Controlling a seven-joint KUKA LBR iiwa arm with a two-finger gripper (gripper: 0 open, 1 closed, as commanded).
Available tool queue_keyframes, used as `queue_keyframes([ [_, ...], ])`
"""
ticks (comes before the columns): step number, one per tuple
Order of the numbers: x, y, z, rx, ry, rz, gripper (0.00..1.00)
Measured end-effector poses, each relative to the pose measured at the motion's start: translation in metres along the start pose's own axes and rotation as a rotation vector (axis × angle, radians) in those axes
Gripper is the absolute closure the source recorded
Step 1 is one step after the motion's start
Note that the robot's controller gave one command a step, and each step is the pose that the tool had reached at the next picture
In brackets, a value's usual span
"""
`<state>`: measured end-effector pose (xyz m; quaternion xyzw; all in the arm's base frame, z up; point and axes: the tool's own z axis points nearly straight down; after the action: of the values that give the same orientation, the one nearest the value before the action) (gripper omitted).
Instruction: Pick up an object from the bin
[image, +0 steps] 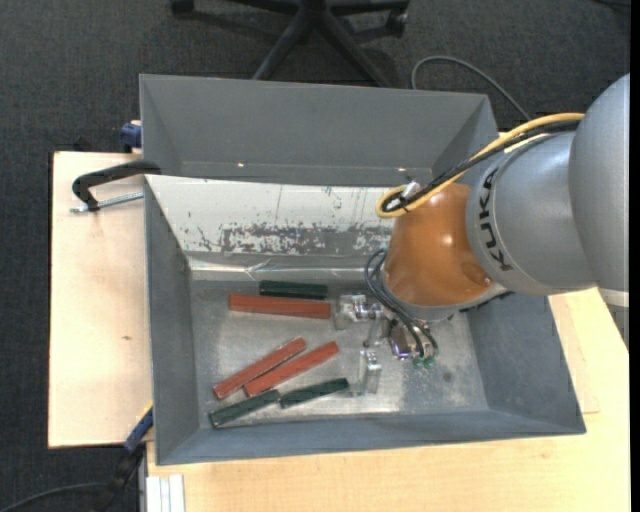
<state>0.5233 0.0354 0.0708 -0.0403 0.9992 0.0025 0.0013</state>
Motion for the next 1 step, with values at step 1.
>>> queue_keyframes([
  [1,0.0245,0.0361,0.0004,0.002,0.004,-0.271,0.00],
])
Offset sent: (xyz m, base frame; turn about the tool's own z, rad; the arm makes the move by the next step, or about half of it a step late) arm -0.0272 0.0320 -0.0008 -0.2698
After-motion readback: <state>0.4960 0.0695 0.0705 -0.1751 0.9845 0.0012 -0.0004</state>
